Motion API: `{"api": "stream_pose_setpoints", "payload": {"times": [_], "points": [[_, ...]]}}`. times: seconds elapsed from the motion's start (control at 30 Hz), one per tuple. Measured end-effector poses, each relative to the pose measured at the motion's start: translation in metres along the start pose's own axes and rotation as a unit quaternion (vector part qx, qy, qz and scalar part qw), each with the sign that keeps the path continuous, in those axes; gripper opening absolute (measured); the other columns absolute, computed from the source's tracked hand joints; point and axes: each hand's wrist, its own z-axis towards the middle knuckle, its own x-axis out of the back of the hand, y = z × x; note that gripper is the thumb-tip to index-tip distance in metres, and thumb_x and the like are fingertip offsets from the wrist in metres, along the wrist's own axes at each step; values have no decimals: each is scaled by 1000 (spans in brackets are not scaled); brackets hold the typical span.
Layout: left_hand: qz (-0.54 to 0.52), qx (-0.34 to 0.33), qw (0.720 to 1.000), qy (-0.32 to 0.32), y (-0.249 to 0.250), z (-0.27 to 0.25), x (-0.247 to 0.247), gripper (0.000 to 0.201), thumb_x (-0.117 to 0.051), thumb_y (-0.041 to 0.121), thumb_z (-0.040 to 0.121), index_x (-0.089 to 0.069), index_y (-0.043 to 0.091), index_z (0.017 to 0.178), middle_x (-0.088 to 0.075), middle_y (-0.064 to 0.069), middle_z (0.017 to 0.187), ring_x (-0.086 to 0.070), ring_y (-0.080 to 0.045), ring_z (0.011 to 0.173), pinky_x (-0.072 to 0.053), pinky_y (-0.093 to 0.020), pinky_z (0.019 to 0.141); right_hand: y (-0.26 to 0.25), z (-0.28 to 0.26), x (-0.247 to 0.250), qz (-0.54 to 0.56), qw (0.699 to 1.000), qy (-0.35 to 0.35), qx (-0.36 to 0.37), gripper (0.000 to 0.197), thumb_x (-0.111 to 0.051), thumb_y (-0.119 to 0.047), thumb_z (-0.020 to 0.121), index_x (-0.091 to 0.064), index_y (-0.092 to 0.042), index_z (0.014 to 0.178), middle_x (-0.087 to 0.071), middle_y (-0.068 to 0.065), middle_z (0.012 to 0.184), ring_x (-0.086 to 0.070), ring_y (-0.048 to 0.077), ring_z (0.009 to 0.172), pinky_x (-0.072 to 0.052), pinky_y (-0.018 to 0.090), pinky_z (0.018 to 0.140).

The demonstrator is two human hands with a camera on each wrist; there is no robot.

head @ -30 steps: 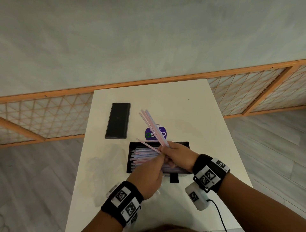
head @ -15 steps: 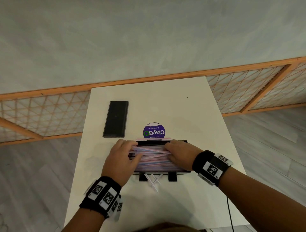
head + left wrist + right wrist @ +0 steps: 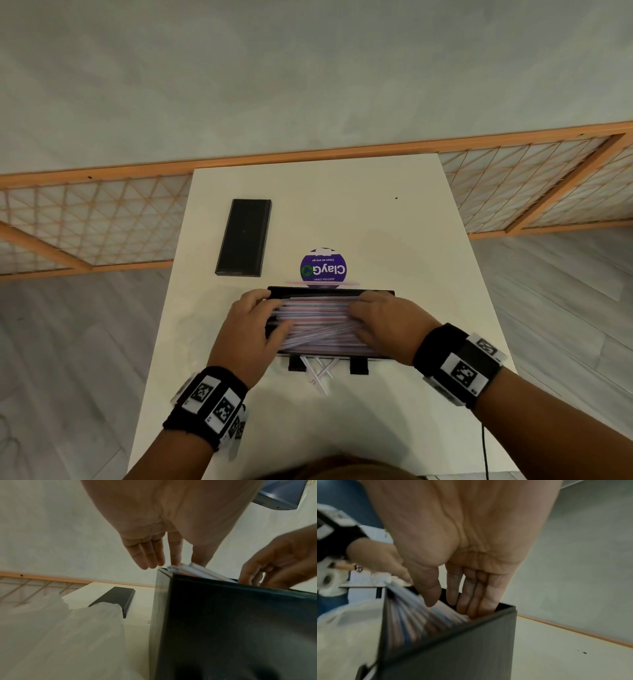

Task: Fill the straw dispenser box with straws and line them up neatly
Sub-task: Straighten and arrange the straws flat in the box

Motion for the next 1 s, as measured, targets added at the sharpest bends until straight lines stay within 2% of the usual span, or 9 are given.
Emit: {"api": "stream_pose_setpoints", "payload": {"times": [0.1,0.17,0.27,0.43,0.6,0.67,0.77,0.87,1.0], "points": [[-2,-51,998,28,4,-6,1,36,-67,46,93,-69,23,120,-55,6,125,-50,-11,110,-45,-24,93,14,0,28,46,998,46,-17,31,-52,-40,99,-60,-29,126,-61,-6,118,-60,18,106,-50,35,90],[5,-113,993,12,5,-10,-2,30,-64,47,95,-70,25,114,-56,8,119,-52,-11,103,-47,-26,89,32,7,49,57,995,71,-44,31,-56,-41,98,-61,-33,127,-62,-10,114,-62,13,99,-51,33,86],[51,-171,984,-20,2,-14,-14,21,-54,31,97,-69,29,112,-59,10,112,-57,-15,97,-47,-31,84,66,31,69,50,994,55,-83,29,-59,-39,98,-62,-32,126,-65,-11,110,-60,10,90,-50,30,84],[79,-164,982,-47,4,-6,-29,35,-66,13,83,-69,27,115,-65,6,109,-62,-19,94,-52,-35,84,100,89,59,3,992,-76,-103,28,-59,-38,98,-64,-27,124,-69,-7,115,-56,12,94,-47,31,92],[78,-163,981,-73,13,5,-34,13,-64,24,95,-68,20,107,-65,2,105,-62,-18,93,-57,-32,81,103,139,17,-47,981,-171,-81,32,-62,-43,97,-66,-22,121,-67,-2,121,-61,19,106,-48,35,94],[71,-143,984,-74,15,2,-34,18,-54,29,99,-67,20,107,-64,2,105,-60,-16,92,-57,-33,81,101,153,4,-52,979,-184,-75,36,-64,-47,95,-66,-22,120,-68,-3,119,-61,19,103,-49,35,92],[63,-115,989,-61,18,-8,-35,23,-49,31,98,-67,19,106,-65,1,103,-62,-18,89,-59,-34,78,97,168,-13,-90,975,-196,-45,43,-64,-51,94,-62,-18,122,-67,-1,119,-63,23,107,-50,35,90],[69,-114,988,-74,20,-18,-37,28,-44,36,98,-66,22,108,-64,3,104,-63,-17,89,-58,-35,79,96,173,-28,-139,973,-183,-24,47,-65,-55,91,-58,-19,120,-68,1,114,-64,24,102,-53,36,85],[82,-125,985,-82,21,-27,-38,30,-43,40,99,-66,24,110,-65,5,107,-64,-16,91,-56,-33,81,90,173,-40,-125,981,-143,-37,30,-55,-42,98,-60,-16,113,-65,2,103,-62,23,88,-52,34,77]]}}
